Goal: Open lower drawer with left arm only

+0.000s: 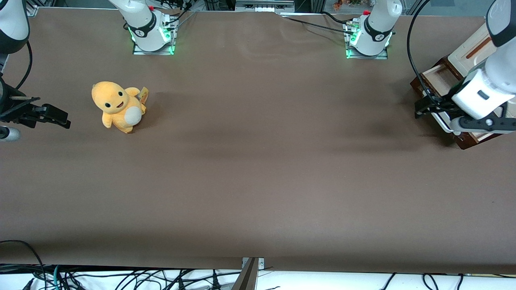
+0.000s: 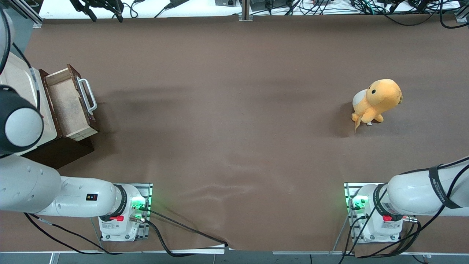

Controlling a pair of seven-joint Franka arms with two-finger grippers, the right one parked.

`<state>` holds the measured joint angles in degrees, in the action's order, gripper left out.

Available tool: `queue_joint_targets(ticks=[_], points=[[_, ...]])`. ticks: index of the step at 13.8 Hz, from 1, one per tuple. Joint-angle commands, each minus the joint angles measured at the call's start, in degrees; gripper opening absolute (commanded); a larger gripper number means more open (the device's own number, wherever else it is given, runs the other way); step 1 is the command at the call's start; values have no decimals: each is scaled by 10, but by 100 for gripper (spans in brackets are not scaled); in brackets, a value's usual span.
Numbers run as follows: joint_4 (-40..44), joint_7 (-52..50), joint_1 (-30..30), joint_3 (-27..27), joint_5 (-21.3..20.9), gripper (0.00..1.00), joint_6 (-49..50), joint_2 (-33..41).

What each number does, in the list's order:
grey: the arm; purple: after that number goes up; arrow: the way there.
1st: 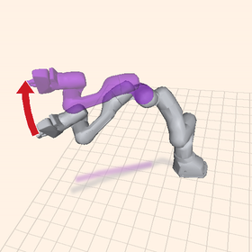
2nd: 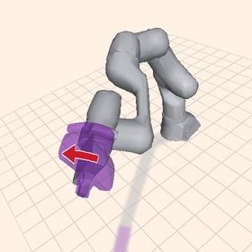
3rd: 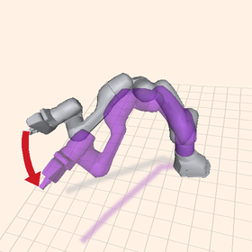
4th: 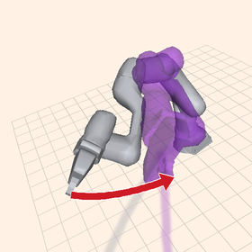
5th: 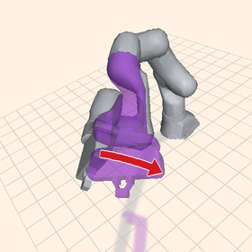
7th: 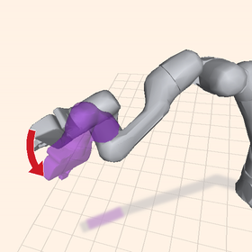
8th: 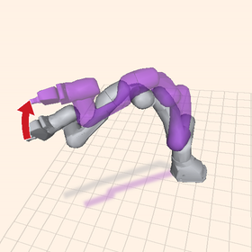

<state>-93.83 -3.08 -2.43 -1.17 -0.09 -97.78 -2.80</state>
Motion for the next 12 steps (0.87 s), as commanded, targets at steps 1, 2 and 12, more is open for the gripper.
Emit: queue_joint_targets(ticks=[1, 2, 12], points=[[-62, 0, -3, 13, 8, 100, -1, 66], [-54, -3, -3, 10, 6, 100, 18, 66], [-23, 2, -5, -6, 4, 100, 81, 51]])
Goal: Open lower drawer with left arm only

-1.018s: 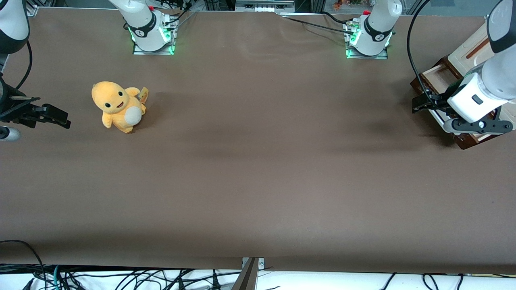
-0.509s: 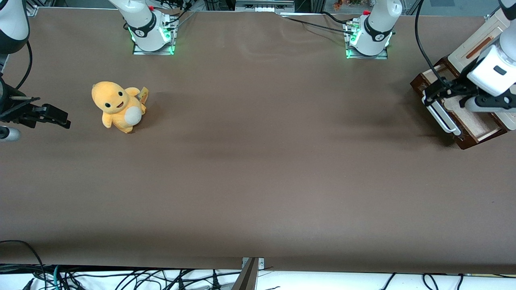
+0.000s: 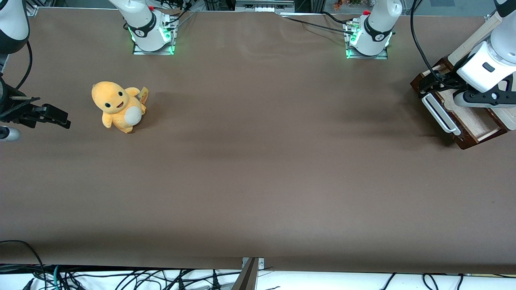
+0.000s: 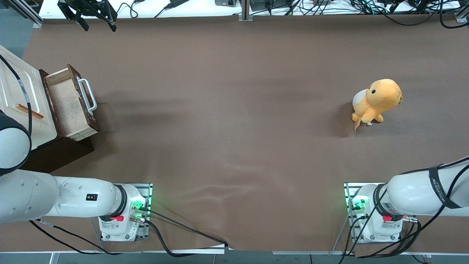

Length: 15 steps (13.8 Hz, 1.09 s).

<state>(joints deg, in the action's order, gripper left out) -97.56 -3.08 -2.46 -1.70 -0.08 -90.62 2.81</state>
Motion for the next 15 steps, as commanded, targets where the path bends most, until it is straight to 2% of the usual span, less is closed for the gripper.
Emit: queue_joint_targets(ticks=[1, 9, 12, 15], points=[[17, 2, -4, -1, 4, 100, 10, -5], [21, 2, -8, 0, 3, 100, 15, -6], [46, 4, -9, 1, -15, 100, 25, -22], [44, 19, -5, 5, -7, 100, 25, -22]])
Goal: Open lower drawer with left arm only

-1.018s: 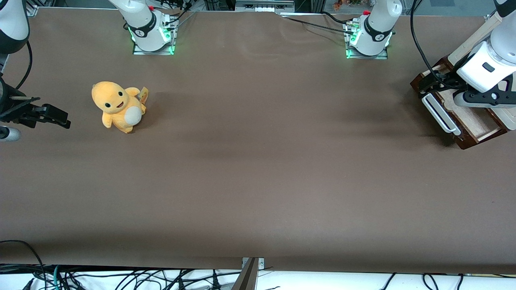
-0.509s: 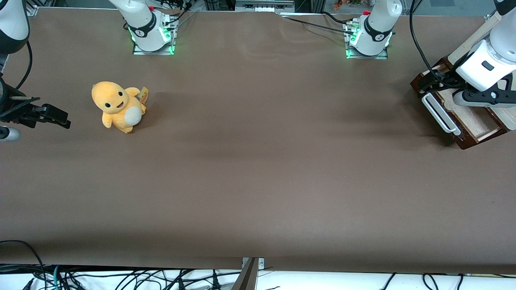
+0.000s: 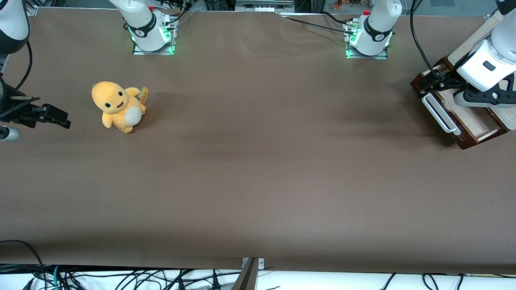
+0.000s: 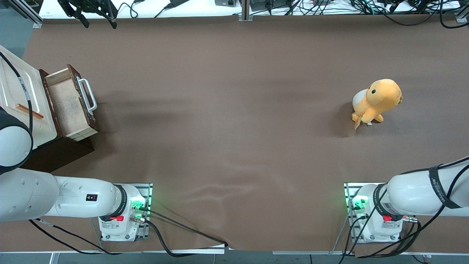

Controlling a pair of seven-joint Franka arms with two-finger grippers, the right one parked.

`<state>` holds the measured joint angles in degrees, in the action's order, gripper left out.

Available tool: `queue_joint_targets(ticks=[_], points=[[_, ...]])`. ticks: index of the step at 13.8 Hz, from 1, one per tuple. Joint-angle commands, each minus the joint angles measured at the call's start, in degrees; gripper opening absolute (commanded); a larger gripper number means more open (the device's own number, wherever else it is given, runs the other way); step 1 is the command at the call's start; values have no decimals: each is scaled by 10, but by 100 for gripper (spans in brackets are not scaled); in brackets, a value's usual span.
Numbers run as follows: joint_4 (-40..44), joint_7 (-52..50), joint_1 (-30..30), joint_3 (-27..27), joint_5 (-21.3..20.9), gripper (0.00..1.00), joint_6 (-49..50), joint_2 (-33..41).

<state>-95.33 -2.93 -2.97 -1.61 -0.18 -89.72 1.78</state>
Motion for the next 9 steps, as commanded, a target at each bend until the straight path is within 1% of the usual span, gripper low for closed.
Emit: queue_joint_targets(ticks=[1, 5, 9], points=[[22, 21, 2, 4, 2, 100, 15, -12], [21, 18, 4, 4, 36, 100, 10, -13], [20, 20, 6, 3, 35, 100, 11, -13]])
